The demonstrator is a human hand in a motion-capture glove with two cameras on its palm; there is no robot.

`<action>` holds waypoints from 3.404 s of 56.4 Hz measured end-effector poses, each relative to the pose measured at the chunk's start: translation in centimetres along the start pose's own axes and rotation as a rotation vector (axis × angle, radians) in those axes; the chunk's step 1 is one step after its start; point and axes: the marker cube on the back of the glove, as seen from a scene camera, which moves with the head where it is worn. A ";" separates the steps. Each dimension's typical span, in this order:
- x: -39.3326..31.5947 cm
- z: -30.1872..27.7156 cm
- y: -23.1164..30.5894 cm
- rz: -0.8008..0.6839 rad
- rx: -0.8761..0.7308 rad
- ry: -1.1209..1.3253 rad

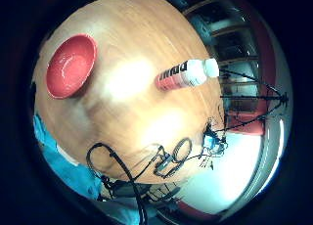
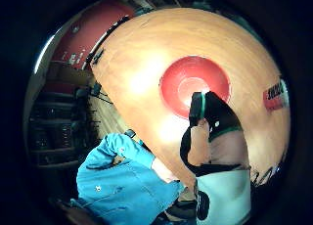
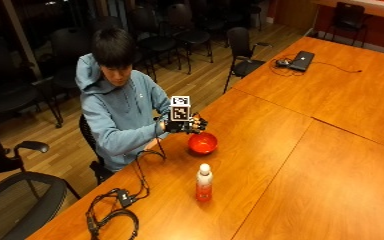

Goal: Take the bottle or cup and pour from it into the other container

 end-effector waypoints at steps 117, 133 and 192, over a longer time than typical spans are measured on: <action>19.3 -3.0 9.9 0.368 0.130 -0.033; 24.2 -2.2 11.8 0.425 0.208 -0.127; 30.8 5.8 6.9 0.461 0.541 -0.817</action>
